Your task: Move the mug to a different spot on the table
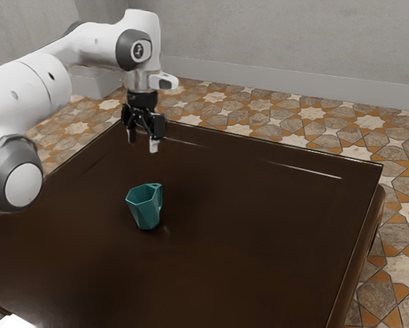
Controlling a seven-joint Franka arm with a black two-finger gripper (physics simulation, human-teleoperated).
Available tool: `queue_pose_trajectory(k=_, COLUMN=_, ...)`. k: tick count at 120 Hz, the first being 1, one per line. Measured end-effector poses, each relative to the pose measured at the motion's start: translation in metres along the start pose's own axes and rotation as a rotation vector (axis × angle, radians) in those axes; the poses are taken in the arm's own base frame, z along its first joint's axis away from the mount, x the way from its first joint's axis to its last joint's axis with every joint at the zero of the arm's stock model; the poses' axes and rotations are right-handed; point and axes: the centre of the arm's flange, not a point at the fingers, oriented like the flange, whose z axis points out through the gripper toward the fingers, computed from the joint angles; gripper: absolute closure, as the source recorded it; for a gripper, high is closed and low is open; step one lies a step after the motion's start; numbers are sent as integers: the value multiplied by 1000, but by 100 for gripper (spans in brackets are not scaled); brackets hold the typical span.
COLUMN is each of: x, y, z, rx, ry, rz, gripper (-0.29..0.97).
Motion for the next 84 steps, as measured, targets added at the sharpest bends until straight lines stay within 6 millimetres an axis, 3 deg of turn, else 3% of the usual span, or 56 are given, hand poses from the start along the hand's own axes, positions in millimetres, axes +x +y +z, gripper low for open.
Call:
queue_pose_trajectory(k=23, x=-72, y=11, z=-52, rx=0, ry=47, rz=-11, gripper=0)
queue_pose_trajectory(k=30, x=-99, y=18, z=-76, rx=9, ry=90, rz=-13, gripper=0)
queue_pose_trajectory(k=41, x=-145, y=41, z=-123, rx=32, ry=174, rz=-12, gripper=0)
queue_pose_trajectory(k=56, x=-184, y=89, z=-164, rx=65, ry=237, rz=4, gripper=0)
queue_pose_trajectory(k=67, x=-198, y=102, z=-172, rx=70, ry=241, rz=-10, gripper=0)
queue_pose_trajectory(k=84, x=-197, y=111, z=-156, rx=64, ry=214, rz=-33, gripper=0)
